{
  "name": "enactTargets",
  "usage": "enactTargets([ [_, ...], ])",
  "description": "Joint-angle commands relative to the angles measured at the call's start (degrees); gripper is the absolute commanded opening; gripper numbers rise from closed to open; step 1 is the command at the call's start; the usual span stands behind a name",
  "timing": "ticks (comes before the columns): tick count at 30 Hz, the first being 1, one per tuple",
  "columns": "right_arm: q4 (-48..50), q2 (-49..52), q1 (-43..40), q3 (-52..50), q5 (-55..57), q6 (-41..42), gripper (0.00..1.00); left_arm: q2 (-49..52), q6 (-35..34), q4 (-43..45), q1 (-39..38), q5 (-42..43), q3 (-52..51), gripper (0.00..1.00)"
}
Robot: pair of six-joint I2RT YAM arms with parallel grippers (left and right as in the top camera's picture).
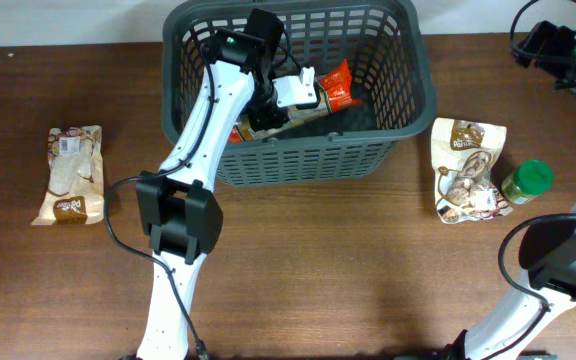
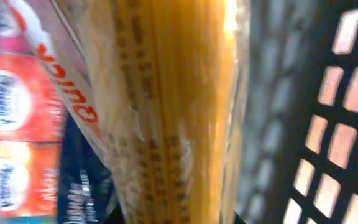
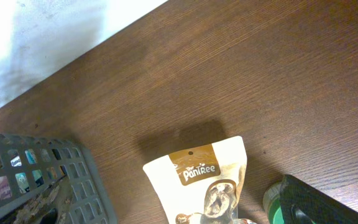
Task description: Pack container
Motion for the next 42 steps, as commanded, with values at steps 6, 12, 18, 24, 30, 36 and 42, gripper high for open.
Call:
enactTargets([
  [6,0.2,0.5,0.1,1.2,0.7,0.3,0.99,-1.1,7.9,-5.4,0.1,1.3,1.8,0.09],
  [12,0.2,0.5,0.1,1.2,0.7,0.3,0.99,-1.1,-2.1,-5.5,-0.2,1.4,5.2,0.3],
  [18,0.2,0.5,0.1,1.2,0.7,0.3,0.99,-1.6,-16.4,-6.3,0.3,2.0,21.8,0.69],
  [24,0.2,0.5,0.1,1.2,0.7,0.3,0.99,-6.4,-17.9,-7.5,0.8,3.4,33.8,0.79],
  [30,0.2,0.5,0.1,1.2,0.7,0.3,0.99,-14.6,-24.3,-9.2,1.8,-16.3,35.3,0.79],
  [36,0.2,0.5,0.1,1.2,0.7,0.3,0.99,-18.6,-40.3,-15.0,9.7,-28.0,35.2,0.78],
  [42,0.2,0.5,0.1,1.2,0.7,0.3,0.99,-18.8,-44.2,-15.0,21.6,-23.8,33.2,0.78],
])
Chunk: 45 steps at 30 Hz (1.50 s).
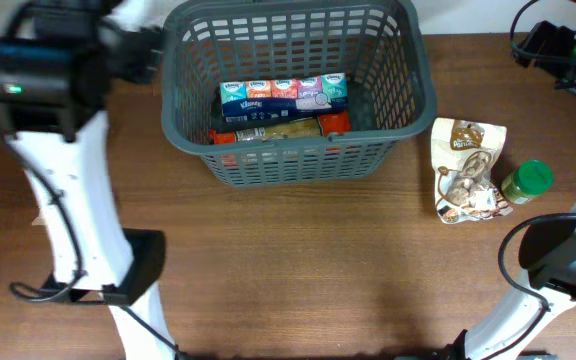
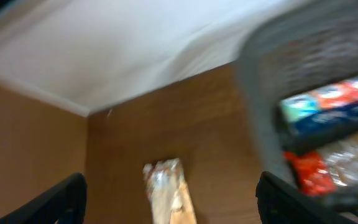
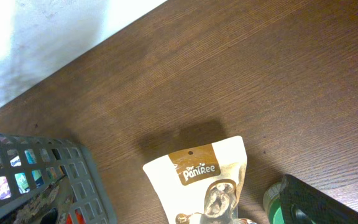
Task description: Pack container
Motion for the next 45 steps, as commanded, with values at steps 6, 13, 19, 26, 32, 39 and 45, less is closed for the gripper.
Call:
enactTargets([
  [6,0.2,0.5,0.1,1.2,0.7,0.3,0.99,-0.3,-5.2,-0.2,16.6,5.7,-11.7,0.78],
  [13,0.2,0.5,0.1,1.2,0.7,0.3,0.99,-0.2,-1.5,-0.2,24.7,13.7,-31.7,0.79],
  [19,0.2,0.5,0.1,1.2,0.7,0.3,0.99,-0.2,3.3,5.2,29.1,24.1,-48.3,0.77],
  [26,0.2,0.5,0.1,1.2,0.7,0.3,0.99,-0.2,3.4,13.9,32.9,26.3,-66.0,0.76],
  [32,0.2,0.5,0.1,1.2,0.7,0.3,0.99,-0.2,3.0,19.8,34.0,26.3,-72.9,0.75],
  [39,0.2,0.5,0.1,1.2,0.7,0.3,0.99,0.1,2.1,25.1,33.9,24.7,-73.0,0.75],
  [45,0.2,0.5,0.1,1.2,0.7,0.3,0.99,1.1,-1.7,33.0,34.6,20.5,-73.0,0.82],
])
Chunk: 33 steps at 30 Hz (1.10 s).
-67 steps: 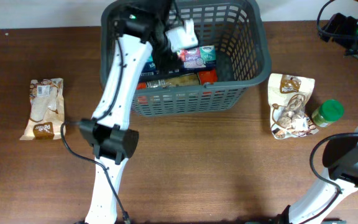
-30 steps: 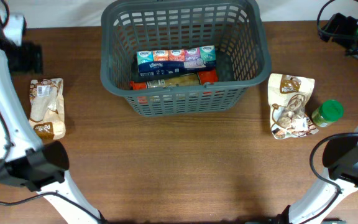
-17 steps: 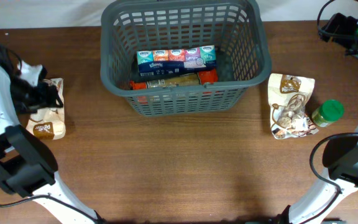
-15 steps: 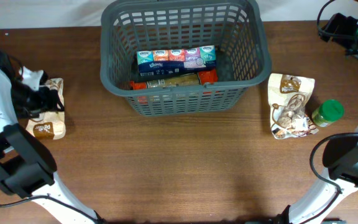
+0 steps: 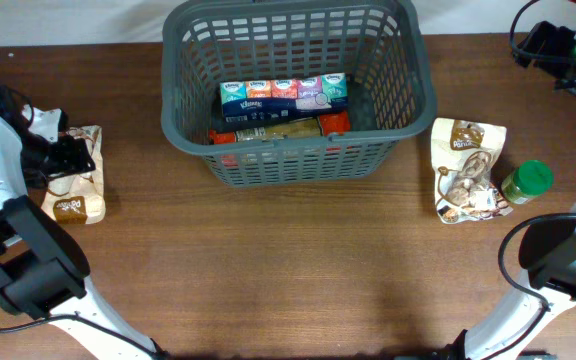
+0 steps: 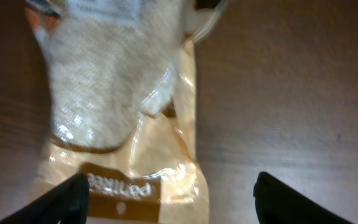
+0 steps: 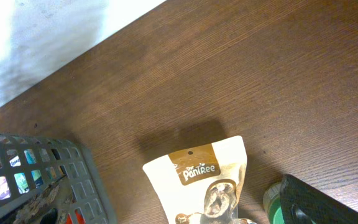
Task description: Pack container
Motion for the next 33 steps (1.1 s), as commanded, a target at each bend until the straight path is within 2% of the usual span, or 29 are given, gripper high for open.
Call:
enactTargets([
  [1,0.2,0.4,0.1,1.2,0.7,0.3,0.99,1.2,-1.2,3.1,0.6,-1.8,-0.2,0.86],
  [2,0.2,0.4,0.1,1.2,0.7,0.3,0.99,1.7,-0.8,3.9,0.5,-1.4,-0.2,0.87],
  [3,0.2,0.4,0.1,1.2,0.7,0.3,0.99,2.1,-0.3,4.2,0.5,-1.0,-0.2,0.95],
  [4,0.2,0.4,0.1,1.2,0.7,0.3,0.99,2.8,0.4,4.3,0.4,-0.6,-0.2,0.95],
  [11,0.2,0.4,0.1,1.2,0.7,0.3,0.99,8.4,-0.5,4.2,0.3,-1.8,-0.2,0.95],
  [14,0.2,0.4,0.1,1.2,0.7,0.3,0.99,10.4,-3.3,4.1,0.3,-5.2,-0.2,0.95],
  [18,0.2,0.4,0.1,1.2,0.7,0.3,0.99,11.8,-3.3,4.3,0.3,-7.1,-0.2,0.95],
  [19,0.2,0.4,0.1,1.2,0.7,0.3,0.99,12.0,-3.3,4.3,0.3,-7.2,-0.2,0.93],
  [20,0.2,0.4,0.1,1.2,0.7,0.3,0.99,12.2,-3.3,4.3,0.3,-7.2,-0.2,0.84],
  [21,0.2,0.4,0.1,1.2,0.7,0.3,0.99,12.5,-3.3,4.3,0.3,-7.2,-0.2,0.74],
  [22,0.2,0.4,0.1,1.2,0.7,0.3,0.99,12.9,-3.3,4.2,0.3,-7.2,-0.2,0.49],
  [23,0.2,0.4,0.1,1.2,0.7,0.3,0.99,13.1,-3.3,4.2,0.3,-7.2,-0.2,0.44],
  [28,0.2,0.4,0.1,1.2,0.7,0.3,0.99,13.5,-3.3,3.6,0.3,-7.2,-0.2,0.42],
  [29,0.2,0.4,0.1,1.2,0.7,0.3,0.99,13.5,-3.3,3.4,0.3,-7.2,-0.2,0.37],
  [33,0.2,0.4,0.1,1.2,0.7,0.3,0.99,13.5,-3.3,2.7,0.3,-7.2,-0.2,0.35],
])
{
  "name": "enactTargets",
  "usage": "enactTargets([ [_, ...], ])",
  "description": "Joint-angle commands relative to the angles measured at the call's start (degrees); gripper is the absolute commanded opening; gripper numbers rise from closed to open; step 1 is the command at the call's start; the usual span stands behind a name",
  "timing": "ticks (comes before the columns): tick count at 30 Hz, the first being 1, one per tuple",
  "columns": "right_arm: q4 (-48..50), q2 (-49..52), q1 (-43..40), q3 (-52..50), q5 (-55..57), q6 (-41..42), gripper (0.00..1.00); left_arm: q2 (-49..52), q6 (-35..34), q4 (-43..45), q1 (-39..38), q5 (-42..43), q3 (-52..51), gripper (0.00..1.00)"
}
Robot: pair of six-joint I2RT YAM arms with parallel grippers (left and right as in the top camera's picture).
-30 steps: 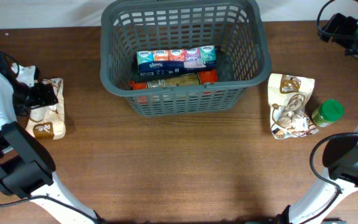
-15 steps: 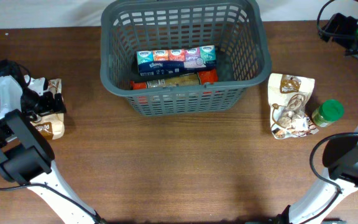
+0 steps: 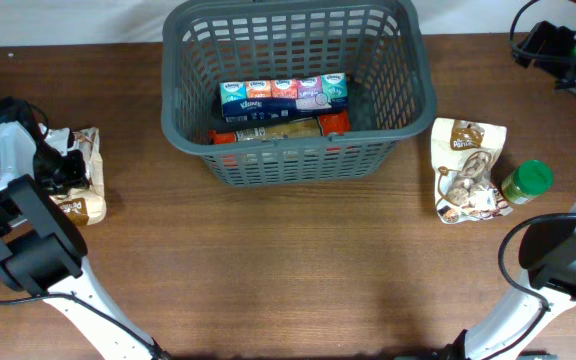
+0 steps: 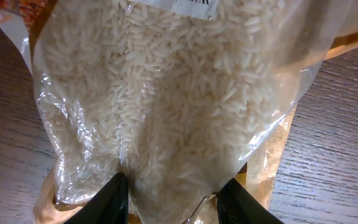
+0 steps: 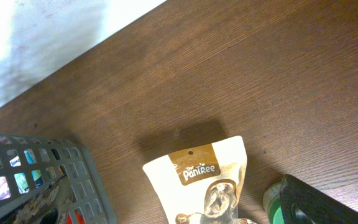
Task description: Pack container
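Observation:
A clear bag of rice lies on the table at the far left and fills the left wrist view. My left gripper is down on it, its black fingers pressed against both sides of the bag's bulge, shut on it. The grey basket at the back centre holds a row of tissue packs and a pasta packet. My right gripper hangs high at the back right, open and holding nothing; only one of its fingers shows in the right wrist view.
A brown-and-white snack pouch lies right of the basket, with a green-lidded jar beside it. In the right wrist view both show below, the pouch and the jar. The wooden table stretches in front.
My left gripper has come lower onto the rice bag and its fingers have drawn in from wide apart to pinching the bag. The right arm has not moved.
My left gripper was inside the basket close to the pasta packet. Then it was out of the basket, high over the table's left. Then it hung open just above the rice bag, and now it grips that bag. The right arm stayed still throughout.

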Motion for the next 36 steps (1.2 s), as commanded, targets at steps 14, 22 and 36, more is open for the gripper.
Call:
enactTargets([
  [14,0.2,0.4,0.1,1.2,0.7,0.3,0.99,3.3,-0.1,-2.0,0.2,5.2,-0.8,0.02],
  [22,0.2,0.4,0.1,1.2,0.7,0.3,0.99,0.1,3.6,-2.9,0.1,14.3,0.8,0.02],
  [36,0.2,0.4,0.1,1.2,0.7,0.3,0.99,-24.6,4.4,-0.8,-1.2,20.5,5.4,0.02],
])
